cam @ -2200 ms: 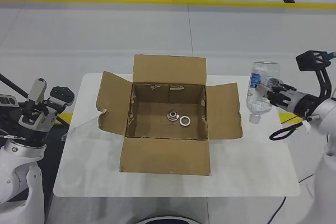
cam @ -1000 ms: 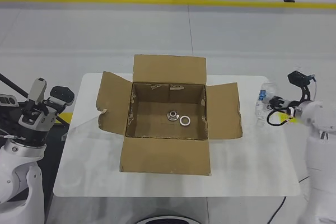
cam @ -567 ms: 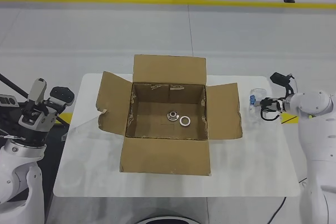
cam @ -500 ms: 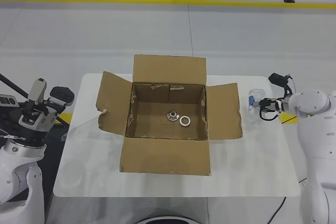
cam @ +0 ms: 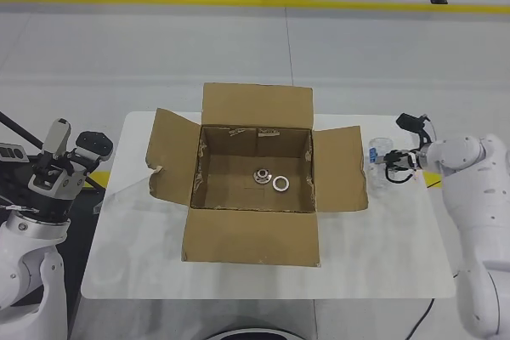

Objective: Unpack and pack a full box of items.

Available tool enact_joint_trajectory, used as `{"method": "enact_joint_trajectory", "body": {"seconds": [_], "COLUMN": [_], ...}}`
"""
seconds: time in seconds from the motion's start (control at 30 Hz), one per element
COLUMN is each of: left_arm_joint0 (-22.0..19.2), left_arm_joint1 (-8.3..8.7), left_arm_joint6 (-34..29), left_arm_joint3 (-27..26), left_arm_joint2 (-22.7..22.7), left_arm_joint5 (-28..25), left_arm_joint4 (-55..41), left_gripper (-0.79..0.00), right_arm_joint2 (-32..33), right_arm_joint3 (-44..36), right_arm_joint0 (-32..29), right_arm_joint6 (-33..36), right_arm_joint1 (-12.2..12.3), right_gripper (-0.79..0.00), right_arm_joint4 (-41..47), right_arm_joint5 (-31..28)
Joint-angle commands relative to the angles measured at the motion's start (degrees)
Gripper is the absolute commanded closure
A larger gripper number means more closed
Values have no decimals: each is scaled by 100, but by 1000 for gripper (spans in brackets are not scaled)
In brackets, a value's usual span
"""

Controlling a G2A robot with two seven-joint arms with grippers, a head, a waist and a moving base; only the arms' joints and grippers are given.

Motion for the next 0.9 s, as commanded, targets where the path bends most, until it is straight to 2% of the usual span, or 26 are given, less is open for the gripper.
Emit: {"method": "enact_joint_trajectory", "body": {"seconds": [0.0,0.1,0.27,0.3,0.43,0.47,0.53,0.73,0.87], "left_arm_joint0": [0,0,0,0,0,0,0,0,0], "left_arm_joint1": [0,0,0,0,0,0,0,0,0], "left_arm_joint6": [0,0,0,0,0,0,0,0,0], "left_arm_joint3": [0,0,0,0,0,0,0,0,0], "left_arm_joint2": [0,0,0,0,0,0,0,0,0], "left_arm_joint5": [0,0,0,0,0,0,0,0,0], "left_arm_joint4": [0,0,0,0,0,0,0,0,0], "left_gripper": [-785,-785,-785,-785,-785,-785,-785,-785,-785], "right_arm_joint2": [-43,-88,-38,1,228,308,490,952,848], "right_arm_joint3": [22,9,-244,-355,-1179,-1525,-2414,-5825,-7361], "right_arm_joint0": [25,55,58,42,-142,-241,-536,-1866,-2385], "right_arm_joint6": [-14,-27,-88,-81,43,99,272,842,986], "right_arm_joint1": [-3,9,91,118,255,295,371,523,552], "right_gripper": [-351,-406,-625,-668,-754,-785,-785,-785,-785], "right_arm_joint4": [-1,-20,-73,-58,3,24,114,345,282], "right_arm_joint5": [7,22,137,141,147,159,205,742,916]}}
